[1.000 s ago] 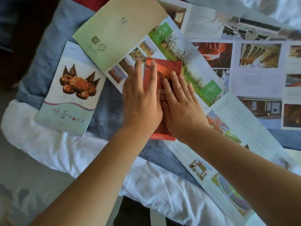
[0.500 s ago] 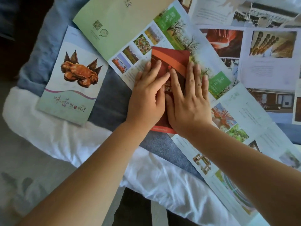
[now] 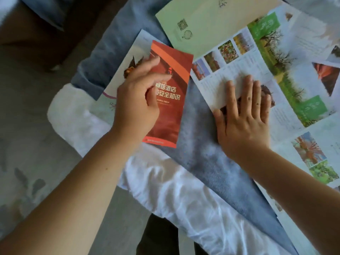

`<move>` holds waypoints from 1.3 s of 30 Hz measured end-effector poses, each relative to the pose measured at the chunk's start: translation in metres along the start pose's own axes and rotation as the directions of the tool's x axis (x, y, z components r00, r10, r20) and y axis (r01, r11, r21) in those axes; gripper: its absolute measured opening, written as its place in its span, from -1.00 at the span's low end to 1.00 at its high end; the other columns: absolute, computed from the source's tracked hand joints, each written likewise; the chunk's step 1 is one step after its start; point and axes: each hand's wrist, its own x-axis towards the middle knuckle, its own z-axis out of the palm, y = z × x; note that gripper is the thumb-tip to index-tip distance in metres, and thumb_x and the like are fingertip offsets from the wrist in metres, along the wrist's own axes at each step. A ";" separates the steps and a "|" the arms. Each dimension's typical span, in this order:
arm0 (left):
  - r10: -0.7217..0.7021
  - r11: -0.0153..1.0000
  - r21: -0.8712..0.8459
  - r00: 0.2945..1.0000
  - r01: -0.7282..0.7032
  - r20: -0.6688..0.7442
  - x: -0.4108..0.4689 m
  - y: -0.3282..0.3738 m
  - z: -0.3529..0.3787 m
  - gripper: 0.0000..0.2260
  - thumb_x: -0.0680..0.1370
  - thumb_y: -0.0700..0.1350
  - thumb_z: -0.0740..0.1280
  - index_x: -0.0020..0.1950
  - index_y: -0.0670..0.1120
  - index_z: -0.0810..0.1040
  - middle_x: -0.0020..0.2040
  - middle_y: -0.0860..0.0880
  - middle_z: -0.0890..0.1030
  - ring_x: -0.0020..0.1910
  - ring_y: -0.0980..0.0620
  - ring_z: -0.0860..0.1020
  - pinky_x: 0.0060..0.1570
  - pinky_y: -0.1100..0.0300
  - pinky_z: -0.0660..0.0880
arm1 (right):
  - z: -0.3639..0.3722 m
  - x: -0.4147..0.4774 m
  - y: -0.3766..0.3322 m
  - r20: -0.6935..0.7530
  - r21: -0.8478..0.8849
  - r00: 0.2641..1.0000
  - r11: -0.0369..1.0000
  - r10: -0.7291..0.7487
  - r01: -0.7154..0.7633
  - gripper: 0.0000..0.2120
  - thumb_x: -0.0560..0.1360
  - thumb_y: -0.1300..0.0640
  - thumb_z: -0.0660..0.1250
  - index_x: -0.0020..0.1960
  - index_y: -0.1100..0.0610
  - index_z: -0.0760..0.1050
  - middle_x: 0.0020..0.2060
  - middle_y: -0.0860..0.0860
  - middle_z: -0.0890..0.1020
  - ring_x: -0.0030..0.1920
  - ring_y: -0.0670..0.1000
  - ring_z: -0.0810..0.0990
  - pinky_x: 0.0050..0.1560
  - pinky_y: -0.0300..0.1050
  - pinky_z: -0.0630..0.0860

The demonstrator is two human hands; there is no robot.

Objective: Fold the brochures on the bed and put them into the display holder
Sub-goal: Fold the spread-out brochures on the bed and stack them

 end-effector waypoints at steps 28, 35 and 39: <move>-0.216 0.812 0.559 0.803 -0.168 0.555 0.000 -0.052 -0.049 -0.16 0.63 0.30 0.15 0.67 -0.04 -0.27 0.66 -0.03 -0.31 0.67 -0.05 -0.20 0.60 0.02 -0.09 | -0.049 0.092 -0.155 0.458 -0.098 0.874 0.968 -0.163 0.232 -0.07 0.60 -0.30 0.26 0.67 0.24 -0.06 0.66 0.24 0.02 0.67 0.19 0.00 0.64 0.07 -0.05; -0.341 0.805 0.589 0.759 -0.069 0.555 0.008 -0.054 -0.024 -0.06 0.57 0.30 0.26 0.67 -0.05 -0.25 0.67 -0.06 -0.28 0.66 -0.09 -0.22 0.58 0.01 -0.22 | -0.023 0.110 -0.156 0.608 -0.082 0.787 0.979 -0.099 0.186 0.04 0.57 -0.29 0.30 0.66 0.29 -0.21 0.66 0.26 -0.08 0.67 0.20 -0.05 0.60 0.05 0.10; -0.410 0.786 0.617 0.710 -0.043 0.572 0.018 -0.053 -0.016 -0.05 0.58 0.25 0.30 0.66 -0.08 -0.28 0.67 -0.10 -0.27 0.66 -0.15 -0.21 0.59 -0.01 -0.23 | -0.018 0.124 -0.160 0.647 -0.102 0.759 0.977 -0.079 0.189 0.05 0.54 -0.28 0.37 0.66 0.30 -0.12 0.65 0.27 0.01 0.65 0.23 0.06 0.56 0.08 0.22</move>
